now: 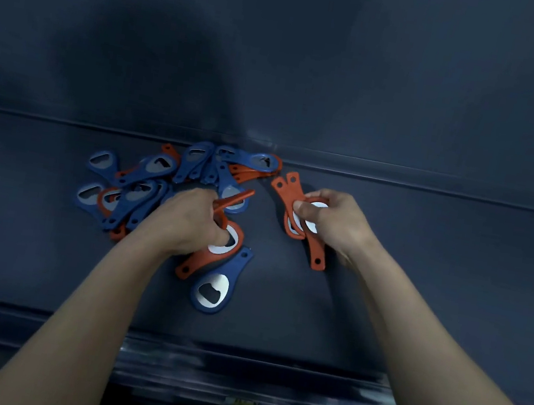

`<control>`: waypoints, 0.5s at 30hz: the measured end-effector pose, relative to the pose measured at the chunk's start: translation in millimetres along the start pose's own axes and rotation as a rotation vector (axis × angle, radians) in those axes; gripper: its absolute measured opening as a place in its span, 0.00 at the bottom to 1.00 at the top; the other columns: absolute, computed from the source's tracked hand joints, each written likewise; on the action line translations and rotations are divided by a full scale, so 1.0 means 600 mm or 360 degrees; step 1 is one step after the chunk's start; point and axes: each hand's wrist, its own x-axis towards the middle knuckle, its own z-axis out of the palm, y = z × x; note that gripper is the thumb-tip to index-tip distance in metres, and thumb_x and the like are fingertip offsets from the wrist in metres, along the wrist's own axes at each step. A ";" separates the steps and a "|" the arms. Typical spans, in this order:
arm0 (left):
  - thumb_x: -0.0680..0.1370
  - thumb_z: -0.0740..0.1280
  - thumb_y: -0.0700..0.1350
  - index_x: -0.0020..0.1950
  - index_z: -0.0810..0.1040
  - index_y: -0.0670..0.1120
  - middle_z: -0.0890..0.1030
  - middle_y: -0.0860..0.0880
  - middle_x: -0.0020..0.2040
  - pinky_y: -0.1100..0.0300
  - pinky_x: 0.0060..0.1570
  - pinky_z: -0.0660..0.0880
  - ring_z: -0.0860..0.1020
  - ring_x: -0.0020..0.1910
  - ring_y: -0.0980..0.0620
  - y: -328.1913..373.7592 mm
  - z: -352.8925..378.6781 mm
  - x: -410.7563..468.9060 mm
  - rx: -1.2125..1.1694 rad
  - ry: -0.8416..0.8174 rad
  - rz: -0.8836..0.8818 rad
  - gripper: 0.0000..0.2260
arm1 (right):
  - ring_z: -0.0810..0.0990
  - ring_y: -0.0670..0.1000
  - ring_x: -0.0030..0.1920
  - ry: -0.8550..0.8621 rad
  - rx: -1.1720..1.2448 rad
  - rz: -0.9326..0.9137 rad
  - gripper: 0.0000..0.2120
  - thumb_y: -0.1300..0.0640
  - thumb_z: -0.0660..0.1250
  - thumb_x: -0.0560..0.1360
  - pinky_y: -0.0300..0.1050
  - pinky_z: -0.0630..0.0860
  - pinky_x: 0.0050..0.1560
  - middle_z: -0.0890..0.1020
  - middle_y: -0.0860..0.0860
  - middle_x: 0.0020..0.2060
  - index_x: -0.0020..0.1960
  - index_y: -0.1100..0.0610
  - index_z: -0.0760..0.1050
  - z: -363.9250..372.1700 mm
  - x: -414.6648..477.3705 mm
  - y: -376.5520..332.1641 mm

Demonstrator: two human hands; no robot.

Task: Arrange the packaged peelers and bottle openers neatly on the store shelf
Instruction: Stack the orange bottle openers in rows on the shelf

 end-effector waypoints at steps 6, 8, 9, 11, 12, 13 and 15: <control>0.68 0.70 0.44 0.38 0.71 0.49 0.76 0.50 0.36 0.60 0.31 0.66 0.74 0.33 0.51 0.017 0.009 0.006 -0.0146 0.0047 0.0012 0.07 | 0.79 0.50 0.40 0.0138 0.0102 0.0034 0.06 0.56 0.70 0.74 0.44 0.76 0.47 0.82 0.53 0.39 0.45 0.58 0.78 -0.024 -0.003 0.020; 0.70 0.68 0.44 0.38 0.71 0.49 0.76 0.50 0.34 0.59 0.30 0.66 0.74 0.32 0.51 0.043 0.008 0.005 -0.0227 0.0152 0.0095 0.06 | 0.78 0.50 0.39 0.0191 0.0124 0.0032 0.08 0.55 0.70 0.74 0.42 0.75 0.43 0.81 0.53 0.38 0.46 0.60 0.79 -0.043 -0.006 0.027; 0.70 0.68 0.44 0.39 0.72 0.48 0.76 0.50 0.33 0.59 0.31 0.67 0.74 0.33 0.50 0.060 0.008 0.004 -0.0249 0.0190 0.0141 0.05 | 0.78 0.50 0.38 0.0218 0.0134 0.0032 0.08 0.55 0.70 0.74 0.41 0.75 0.42 0.81 0.53 0.38 0.46 0.61 0.79 -0.056 -0.008 0.031; 0.71 0.67 0.45 0.40 0.73 0.47 0.77 0.49 0.34 0.57 0.33 0.68 0.75 0.35 0.48 0.099 0.013 0.001 -0.0238 0.0225 0.0214 0.04 | 0.78 0.50 0.38 0.0263 0.0142 0.0044 0.09 0.55 0.70 0.74 0.41 0.75 0.41 0.82 0.53 0.38 0.46 0.62 0.79 -0.085 -0.009 0.040; 0.71 0.67 0.45 0.39 0.72 0.46 0.77 0.49 0.34 0.57 0.34 0.68 0.75 0.34 0.48 0.120 0.019 0.000 -0.0211 0.0236 0.0237 0.05 | 0.78 0.51 0.38 0.0281 0.0143 0.0052 0.10 0.55 0.70 0.73 0.41 0.75 0.42 0.82 0.54 0.38 0.46 0.62 0.79 -0.102 -0.010 0.046; 0.72 0.67 0.46 0.38 0.70 0.46 0.75 0.49 0.34 0.56 0.33 0.66 0.73 0.34 0.49 0.142 0.026 0.000 -0.0182 0.0243 0.0255 0.07 | 0.78 0.51 0.38 0.0301 0.0146 0.0063 0.10 0.55 0.70 0.73 0.41 0.75 0.41 0.82 0.54 0.38 0.46 0.62 0.79 -0.121 -0.011 0.052; 0.72 0.66 0.45 0.38 0.69 0.45 0.73 0.50 0.33 0.56 0.30 0.64 0.71 0.31 0.50 0.190 0.045 0.000 -0.0187 0.0248 0.0284 0.08 | 0.79 0.50 0.37 0.0347 0.0177 0.0083 0.08 0.56 0.70 0.73 0.40 0.75 0.39 0.82 0.53 0.37 0.46 0.61 0.79 -0.164 -0.014 0.067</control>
